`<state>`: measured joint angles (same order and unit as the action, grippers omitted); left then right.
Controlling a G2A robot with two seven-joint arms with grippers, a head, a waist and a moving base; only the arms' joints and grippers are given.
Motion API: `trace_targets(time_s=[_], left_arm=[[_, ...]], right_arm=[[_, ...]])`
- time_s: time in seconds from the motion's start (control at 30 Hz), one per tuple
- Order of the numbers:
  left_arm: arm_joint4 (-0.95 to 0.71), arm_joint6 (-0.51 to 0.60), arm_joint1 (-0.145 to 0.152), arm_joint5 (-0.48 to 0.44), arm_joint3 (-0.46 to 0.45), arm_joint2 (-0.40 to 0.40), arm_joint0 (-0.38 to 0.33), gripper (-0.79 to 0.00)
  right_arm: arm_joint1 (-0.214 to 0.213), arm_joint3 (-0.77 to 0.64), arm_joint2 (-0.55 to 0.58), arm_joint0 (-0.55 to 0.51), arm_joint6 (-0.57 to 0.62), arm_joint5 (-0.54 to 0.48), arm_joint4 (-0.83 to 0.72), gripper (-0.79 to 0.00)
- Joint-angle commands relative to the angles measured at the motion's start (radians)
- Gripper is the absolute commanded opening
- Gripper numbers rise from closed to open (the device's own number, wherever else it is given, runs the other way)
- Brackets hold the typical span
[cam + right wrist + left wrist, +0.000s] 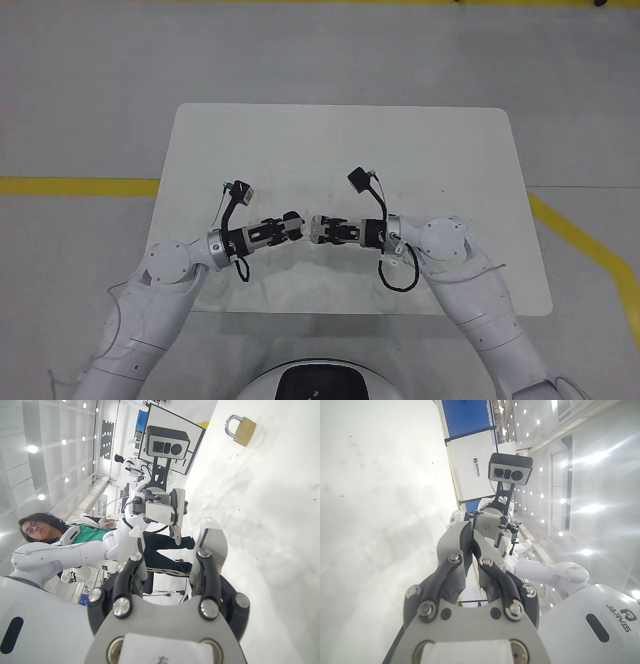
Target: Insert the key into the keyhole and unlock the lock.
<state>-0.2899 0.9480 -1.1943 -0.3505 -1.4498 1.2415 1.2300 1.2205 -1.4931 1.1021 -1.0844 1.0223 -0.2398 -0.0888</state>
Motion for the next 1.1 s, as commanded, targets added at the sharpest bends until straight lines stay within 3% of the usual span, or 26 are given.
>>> trace_targets(time_s=[0.0,0.23,0.4,0.47,0.53,0.9,0.93,0.97,1.07], left_arm=[[0.001,0.002,0.001,0.0,0.001,0.001,0.001,-0.785],[0.001,0.003,0.006,0.0,-0.002,0.002,0.002,-0.785],[0.004,0.004,0.009,0.002,-0.006,0.001,0.006,-0.785],[0.001,0.002,0.011,0.002,-0.007,0.003,0.008,-0.785],[0.0,0.002,0.012,0.001,-0.008,0.004,0.009,-0.785],[-0.011,-0.034,0.015,-0.014,-0.011,0.004,0.023,-0.785],[-0.011,-0.039,0.016,-0.014,-0.013,0.003,0.025,-0.557],[-0.011,-0.042,0.016,-0.013,-0.013,0.004,0.025,0.0],[-0.008,-0.05,0.017,-0.013,-0.023,0.005,0.03,0.0]], right_arm=[[0.0,0.006,-0.004,0.004,-0.003,0.0,-0.004,-0.425],[-0.002,0.022,-0.011,0.01,-0.011,-0.003,-0.01,-0.459],[-0.004,0.026,-0.013,0.008,-0.019,-0.003,-0.015,-0.542],[-0.005,0.029,-0.014,0.005,-0.022,-0.004,-0.017,-0.606],[-0.006,0.03,-0.016,0.004,-0.021,-0.001,-0.018,-0.785],[-0.01,0.022,-0.018,-0.009,-0.038,-0.007,-0.031,-0.785],[-0.011,0.02,-0.019,-0.009,-0.037,-0.009,-0.03,-0.785],[-0.011,0.02,-0.019,-0.01,-0.037,-0.01,-0.03,-0.785],[-0.012,0.016,-0.018,-0.013,-0.044,-0.015,-0.034,-0.785]])
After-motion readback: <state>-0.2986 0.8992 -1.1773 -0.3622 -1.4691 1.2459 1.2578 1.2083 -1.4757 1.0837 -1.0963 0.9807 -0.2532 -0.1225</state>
